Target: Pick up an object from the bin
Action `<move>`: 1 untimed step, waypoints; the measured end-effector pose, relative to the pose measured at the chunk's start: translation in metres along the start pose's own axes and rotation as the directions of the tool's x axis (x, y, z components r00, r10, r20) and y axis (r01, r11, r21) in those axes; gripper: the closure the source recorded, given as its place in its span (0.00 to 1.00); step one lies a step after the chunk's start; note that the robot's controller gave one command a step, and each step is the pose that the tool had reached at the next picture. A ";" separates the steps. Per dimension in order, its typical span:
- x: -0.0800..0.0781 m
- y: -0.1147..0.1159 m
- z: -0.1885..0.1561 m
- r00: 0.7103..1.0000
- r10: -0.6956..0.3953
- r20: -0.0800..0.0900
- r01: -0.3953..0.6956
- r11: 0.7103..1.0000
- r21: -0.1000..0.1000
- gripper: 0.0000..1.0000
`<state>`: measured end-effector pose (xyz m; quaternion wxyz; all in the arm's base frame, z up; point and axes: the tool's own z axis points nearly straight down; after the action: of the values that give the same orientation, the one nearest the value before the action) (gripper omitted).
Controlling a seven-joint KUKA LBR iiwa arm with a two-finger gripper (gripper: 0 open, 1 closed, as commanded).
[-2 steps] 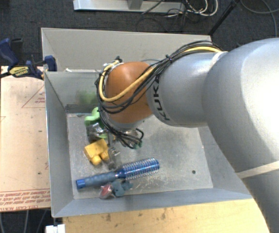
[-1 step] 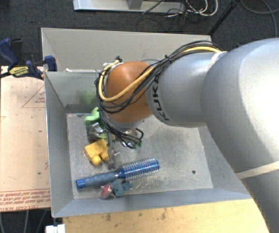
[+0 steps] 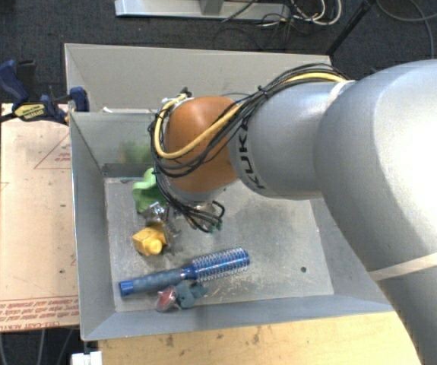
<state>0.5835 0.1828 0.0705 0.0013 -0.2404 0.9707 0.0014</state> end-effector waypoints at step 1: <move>-0.003 0.000 -0.071 1.000 0.001 0.007 -0.001 1.000 0.003 1.00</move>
Offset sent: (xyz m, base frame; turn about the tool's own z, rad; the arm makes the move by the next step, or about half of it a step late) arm 0.0000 0.0000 0.0666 0.0000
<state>0.5855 0.1841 0.1417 0.0052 -0.2397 0.9708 0.0008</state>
